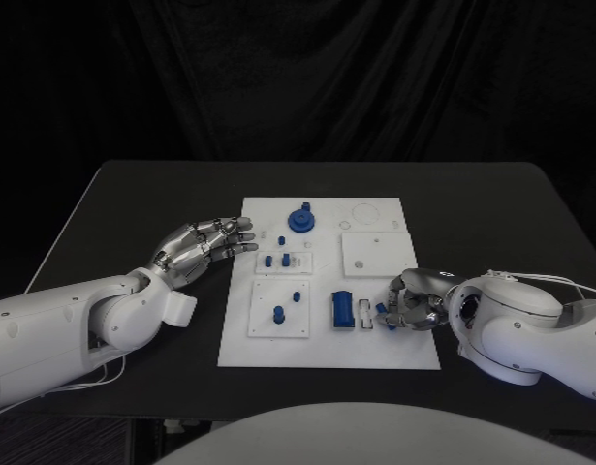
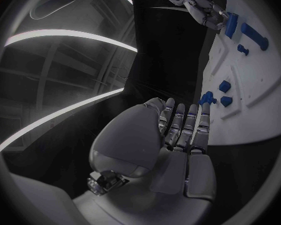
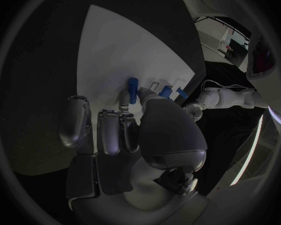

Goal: Assemble the parts on the task board

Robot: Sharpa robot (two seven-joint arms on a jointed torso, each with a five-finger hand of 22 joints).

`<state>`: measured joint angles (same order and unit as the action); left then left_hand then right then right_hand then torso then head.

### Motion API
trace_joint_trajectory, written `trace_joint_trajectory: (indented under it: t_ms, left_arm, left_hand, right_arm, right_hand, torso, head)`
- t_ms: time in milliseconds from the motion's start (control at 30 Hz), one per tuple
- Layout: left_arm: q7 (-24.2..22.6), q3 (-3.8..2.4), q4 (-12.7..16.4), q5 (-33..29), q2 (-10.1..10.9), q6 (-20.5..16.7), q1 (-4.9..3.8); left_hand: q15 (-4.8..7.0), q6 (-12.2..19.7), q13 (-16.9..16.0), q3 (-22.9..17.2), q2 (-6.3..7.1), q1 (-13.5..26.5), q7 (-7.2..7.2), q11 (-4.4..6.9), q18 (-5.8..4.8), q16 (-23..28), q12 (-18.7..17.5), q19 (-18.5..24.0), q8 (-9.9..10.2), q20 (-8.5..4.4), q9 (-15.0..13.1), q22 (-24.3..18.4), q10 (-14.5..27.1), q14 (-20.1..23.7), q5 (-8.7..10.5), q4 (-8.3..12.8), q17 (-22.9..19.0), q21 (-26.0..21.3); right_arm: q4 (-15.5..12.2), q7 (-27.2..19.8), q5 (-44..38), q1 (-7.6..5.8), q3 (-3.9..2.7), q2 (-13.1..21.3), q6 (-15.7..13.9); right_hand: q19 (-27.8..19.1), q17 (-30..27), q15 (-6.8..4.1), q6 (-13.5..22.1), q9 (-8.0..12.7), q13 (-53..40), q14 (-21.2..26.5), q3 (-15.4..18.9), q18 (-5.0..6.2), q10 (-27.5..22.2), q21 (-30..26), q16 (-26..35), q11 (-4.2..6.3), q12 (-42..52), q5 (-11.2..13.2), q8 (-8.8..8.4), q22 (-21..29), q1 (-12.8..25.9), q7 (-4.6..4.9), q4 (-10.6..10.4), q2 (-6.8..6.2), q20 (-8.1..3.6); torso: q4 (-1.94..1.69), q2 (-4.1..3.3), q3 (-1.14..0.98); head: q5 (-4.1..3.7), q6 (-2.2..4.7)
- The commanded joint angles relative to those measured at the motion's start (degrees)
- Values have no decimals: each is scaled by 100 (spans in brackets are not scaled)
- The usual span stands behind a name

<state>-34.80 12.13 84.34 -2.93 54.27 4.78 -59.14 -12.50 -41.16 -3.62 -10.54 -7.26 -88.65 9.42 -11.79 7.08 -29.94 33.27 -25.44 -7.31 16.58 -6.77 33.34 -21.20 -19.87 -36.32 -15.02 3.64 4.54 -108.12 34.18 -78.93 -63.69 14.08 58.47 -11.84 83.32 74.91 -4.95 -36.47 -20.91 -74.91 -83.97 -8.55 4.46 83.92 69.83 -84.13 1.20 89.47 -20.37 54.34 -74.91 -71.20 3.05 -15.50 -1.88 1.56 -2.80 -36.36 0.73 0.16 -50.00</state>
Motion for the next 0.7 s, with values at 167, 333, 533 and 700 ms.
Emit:
trace_joint_trajectory:
  t_ms: [167,333,533,700]
  left_arm:
    - [14,-5,-3,-31,-17,130,22]
    - [34,-5,-22,-31,-21,148,45]
    - [46,-5,-26,-31,-16,151,63]
    - [55,-5,-31,-31,-18,152,69]
  left_hand:
    - [-16,5,-5,-46,-6,-30,34,-47,72,-17,4,-10,6,0,7,-7,-8,7,11,-3,0,22]
    - [-16,4,-5,-51,-8,-30,37,-51,71,-16,5,-8,5,0,7,-8,-10,9,11,-5,0,21]
    - [-16,2,-6,-57,-11,-31,40,-57,70,-15,6,-7,4,-1,7,-9,-14,11,11,-6,1,20]
    - [-16,2,-6,-57,-11,-31,40,-57,70,-15,6,-7,4,-1,7,-9,-14,11,11,-6,1,20]
  right_arm:
    - [22,552,-1231,26,11,-64,847]
    - [36,596,-1515,35,11,-113,1029]
    - [69,572,-1600,52,11,-165,1046]
    - [66,495,-1620,62,11,-163,926]
  right_hand:
    - [-75,-30,95,13,151,-1145,-318,-8,9,304,-143,83,-105,-100,-212,-460,-898,-2,118,-31,-32,62]
    - [-66,-2,92,-84,182,-1157,-325,-35,7,312,-125,72,-98,-98,-544,-601,-905,-78,114,10,-78,69]
    - [-62,-5,67,-228,186,-1170,-327,-208,9,320,-131,76,-74,-97,-1358,-737,-907,-293,88,147,-108,47]
    - [-24,92,63,-370,102,-1235,-350,-618,-9,373,-47,31,-65,-75,-2866,-787,-934,-437,104,337,-183,27]
  torso:
    - [-7,-1,2]
    - [-7,-1,3]
    - [-9,-2,3]
    - [-4,-4,1]
  head:
    - [4,0]
    - [-2,0]
    - [5,0]
    - [2,0]
